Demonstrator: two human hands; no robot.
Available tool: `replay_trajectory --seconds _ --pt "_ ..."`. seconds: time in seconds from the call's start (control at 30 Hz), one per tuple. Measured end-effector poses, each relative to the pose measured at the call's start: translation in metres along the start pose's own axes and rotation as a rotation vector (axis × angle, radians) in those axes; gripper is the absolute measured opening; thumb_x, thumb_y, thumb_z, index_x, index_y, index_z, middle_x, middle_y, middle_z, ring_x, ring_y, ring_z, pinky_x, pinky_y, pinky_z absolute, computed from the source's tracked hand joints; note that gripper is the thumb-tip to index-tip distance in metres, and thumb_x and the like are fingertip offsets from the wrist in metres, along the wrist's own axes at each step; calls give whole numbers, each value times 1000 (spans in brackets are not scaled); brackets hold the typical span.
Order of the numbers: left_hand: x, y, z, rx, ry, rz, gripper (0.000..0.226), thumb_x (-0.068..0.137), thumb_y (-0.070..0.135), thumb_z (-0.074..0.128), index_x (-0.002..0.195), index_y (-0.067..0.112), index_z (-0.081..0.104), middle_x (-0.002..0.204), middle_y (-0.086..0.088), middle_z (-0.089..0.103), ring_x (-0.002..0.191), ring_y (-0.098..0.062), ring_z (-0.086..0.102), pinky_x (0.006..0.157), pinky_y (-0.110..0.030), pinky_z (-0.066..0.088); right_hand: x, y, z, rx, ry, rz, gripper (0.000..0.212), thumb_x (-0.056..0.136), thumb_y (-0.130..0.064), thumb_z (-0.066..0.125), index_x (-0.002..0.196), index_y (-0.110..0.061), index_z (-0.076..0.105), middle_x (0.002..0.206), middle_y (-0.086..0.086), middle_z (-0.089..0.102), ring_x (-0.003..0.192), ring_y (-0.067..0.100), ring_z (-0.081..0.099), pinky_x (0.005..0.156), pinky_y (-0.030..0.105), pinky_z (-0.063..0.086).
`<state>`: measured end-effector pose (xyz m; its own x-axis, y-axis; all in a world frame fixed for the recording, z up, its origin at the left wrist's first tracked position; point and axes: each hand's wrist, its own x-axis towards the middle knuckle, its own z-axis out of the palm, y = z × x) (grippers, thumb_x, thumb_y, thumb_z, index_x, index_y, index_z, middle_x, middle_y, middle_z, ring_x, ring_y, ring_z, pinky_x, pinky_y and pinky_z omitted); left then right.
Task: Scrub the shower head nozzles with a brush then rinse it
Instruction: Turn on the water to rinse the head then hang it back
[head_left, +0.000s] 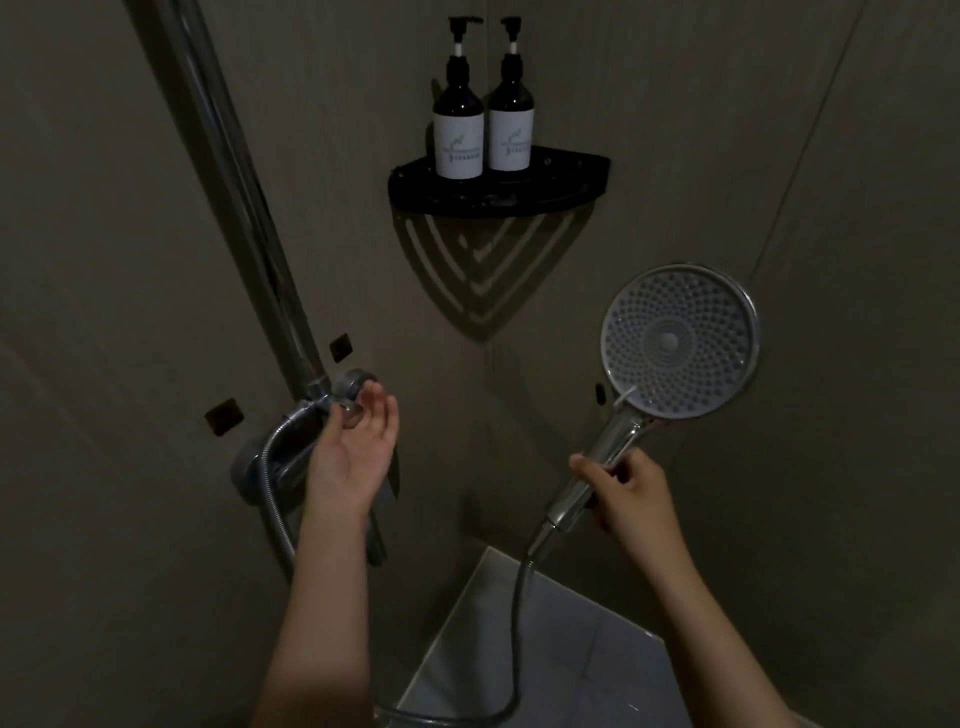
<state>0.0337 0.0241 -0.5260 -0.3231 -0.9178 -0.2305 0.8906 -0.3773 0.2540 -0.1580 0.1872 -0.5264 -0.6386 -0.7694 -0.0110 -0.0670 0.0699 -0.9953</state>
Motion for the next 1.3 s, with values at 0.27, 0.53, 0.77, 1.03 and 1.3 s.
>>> replay_trajectory --seconds 0.27,0.53,0.77,1.03,1.3 --pt "2 10 -7 245 -7 -12 13 90 23 47 81 15 52 61 5 53 62 -7 51 75 -23 41 0 3 17 -4 -14 -6 19 85 -15 66 77 -2 54 65 13 50 56 22 47 50 28 37" --pt "0 13 9 506 167 -17 29 100 27 37 76 16 48 52 5 50 65 -10 52 64 -24 37 -1 7 30 16 -52 23 19 85 -16 66 81 -1 55 64 11 50 52 17 47 39 17 36" --pt "5 15 31 947 391 -78 34 100 25 33 69 17 45 63 4 51 63 -9 55 56 -25 37 1 3 41 65 -78 -8 14 85 -12 65 74 -11 56 62 2 56 53 11 52 42 10 38" --pt "-4 26 27 831 318 -153 24 99 25 41 92 6 54 87 -7 64 82 -20 65 64 -27 46 4 3 54 79 -113 10 14 84 -13 67 74 -13 57 61 0 56 52 8 52 44 11 37" --pt "-11 20 -11 -131 -31 -173 36 99 14 36 126 -8 47 124 -26 57 118 -35 54 90 -45 44 8 4 54 65 -82 11 20 83 -10 67 69 -14 54 58 3 53 38 -2 47 40 11 36"
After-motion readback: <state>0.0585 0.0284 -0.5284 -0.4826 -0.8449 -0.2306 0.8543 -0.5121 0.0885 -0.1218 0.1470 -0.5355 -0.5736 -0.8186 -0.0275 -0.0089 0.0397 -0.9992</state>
